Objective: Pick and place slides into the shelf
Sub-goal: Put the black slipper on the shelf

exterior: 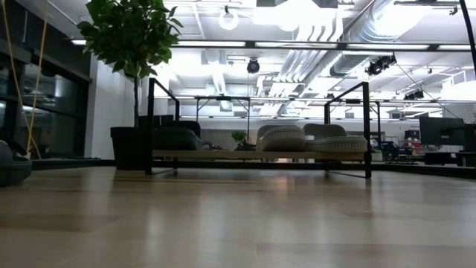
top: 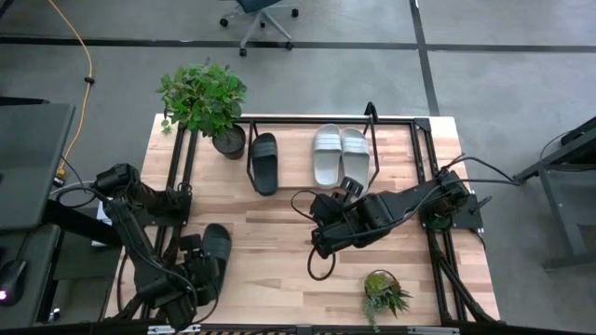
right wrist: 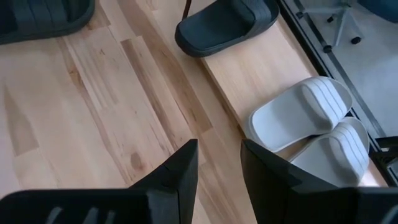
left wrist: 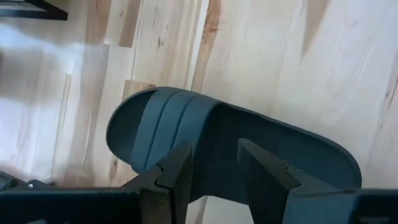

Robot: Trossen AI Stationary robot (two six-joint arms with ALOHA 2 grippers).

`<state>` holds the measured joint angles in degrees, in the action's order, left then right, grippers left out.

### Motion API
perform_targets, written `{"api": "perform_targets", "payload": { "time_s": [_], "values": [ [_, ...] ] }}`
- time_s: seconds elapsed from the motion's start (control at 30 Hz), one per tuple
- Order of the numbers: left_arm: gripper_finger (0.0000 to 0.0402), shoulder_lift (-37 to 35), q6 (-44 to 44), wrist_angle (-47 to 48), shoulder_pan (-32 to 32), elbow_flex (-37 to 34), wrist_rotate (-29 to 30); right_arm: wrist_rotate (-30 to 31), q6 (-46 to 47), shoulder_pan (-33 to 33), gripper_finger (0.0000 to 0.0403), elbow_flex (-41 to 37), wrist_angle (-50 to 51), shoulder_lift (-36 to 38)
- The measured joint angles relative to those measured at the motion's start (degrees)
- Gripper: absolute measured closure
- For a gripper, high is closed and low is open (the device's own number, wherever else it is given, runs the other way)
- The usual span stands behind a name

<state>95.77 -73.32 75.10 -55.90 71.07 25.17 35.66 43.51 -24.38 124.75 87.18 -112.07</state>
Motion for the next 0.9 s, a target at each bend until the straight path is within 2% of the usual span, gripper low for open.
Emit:
{"api": "perform_targets", "payload": {
  "time_s": [0.67, 0.9],
  "values": [
    [0.0273, 0.0, 7.5, -6.6, 0.0, -6.1, -1.1, 0.1, 0.0, 0.0, 0.0289, 0.0, -0.6, 0.0],
    [0.0272, 0.0, 9.0, -6.2, 0.0, -6.1, 1.4, 0.1, 0.0, 0.0, 0.0289, 0.0, -0.9, 0.0]
  ]
}}
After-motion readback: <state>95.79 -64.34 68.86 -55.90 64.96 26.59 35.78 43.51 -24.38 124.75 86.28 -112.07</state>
